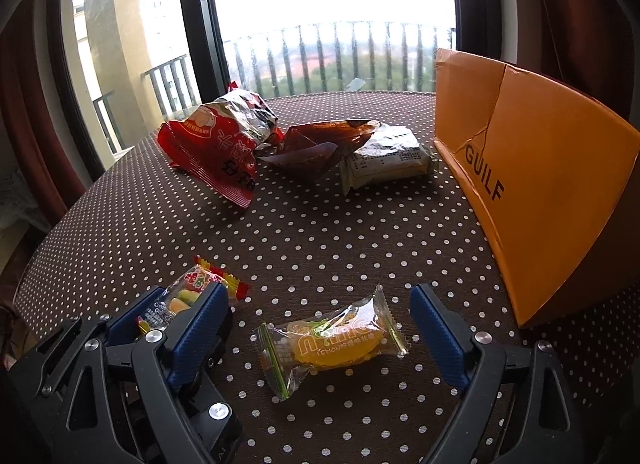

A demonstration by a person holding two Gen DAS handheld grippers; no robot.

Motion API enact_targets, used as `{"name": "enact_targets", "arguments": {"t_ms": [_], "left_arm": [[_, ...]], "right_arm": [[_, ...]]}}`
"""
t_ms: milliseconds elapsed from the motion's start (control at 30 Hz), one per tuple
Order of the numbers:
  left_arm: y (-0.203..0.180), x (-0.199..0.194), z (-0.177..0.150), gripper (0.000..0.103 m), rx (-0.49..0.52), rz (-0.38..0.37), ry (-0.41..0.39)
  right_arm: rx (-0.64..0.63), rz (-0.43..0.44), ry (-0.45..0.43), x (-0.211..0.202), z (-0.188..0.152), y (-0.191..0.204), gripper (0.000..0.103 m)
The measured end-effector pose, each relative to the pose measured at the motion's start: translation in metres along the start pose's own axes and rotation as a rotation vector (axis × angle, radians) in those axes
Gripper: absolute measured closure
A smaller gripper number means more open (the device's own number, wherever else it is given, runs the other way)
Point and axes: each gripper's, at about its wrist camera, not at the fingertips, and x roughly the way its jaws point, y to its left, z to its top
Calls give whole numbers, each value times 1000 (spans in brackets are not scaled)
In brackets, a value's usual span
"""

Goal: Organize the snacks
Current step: 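Grasp the red-and-yellow candy pack with the left tool while the right tool grasps the yellow cake packet, then lift and carry the candy pack and cake packet over the orange box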

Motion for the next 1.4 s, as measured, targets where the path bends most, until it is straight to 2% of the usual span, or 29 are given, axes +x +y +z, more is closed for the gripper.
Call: {"name": "enact_targets", "arguments": {"t_ms": [267, 333, 400, 500, 733, 767, 800, 900, 1100, 1400], "left_arm": [[12, 0, -1, 58, -22, 42, 0], [11, -1, -1, 58, -14, 47, -3], [11, -1, -1, 58, -16, 40, -1], [12, 0, -1, 58, -19, 37, 1], [3, 1, 0, 58, 24, 76, -13], [2, 1, 0, 58, 28, 79, -16], [0, 1, 0, 58, 42, 89, -19], [0, 2, 0, 59, 38, 86, -19], [3, 3, 2, 59, -2, 46, 2], [-3, -2, 10, 59, -12, 18, 1]], "right_arm": [[15, -19, 4, -1, -1, -1, 10], [17, -19, 12, -1, -1, -1, 13], [16, -18, 18, -1, -1, -1, 23], [40, -19, 42, 2, -1, -7, 33], [18, -29, 50, 5, 0, -7, 38], [14, -25, 47, 5, -1, -6, 45], [10, -20, 44, 5, -1, -5, 59], [-16, -13, 39, 5, 0, -1, 69], [5, 17, 33, 4, 2, -3, 75], [15, 5, 31, 2, 9, -7, 75]]}}
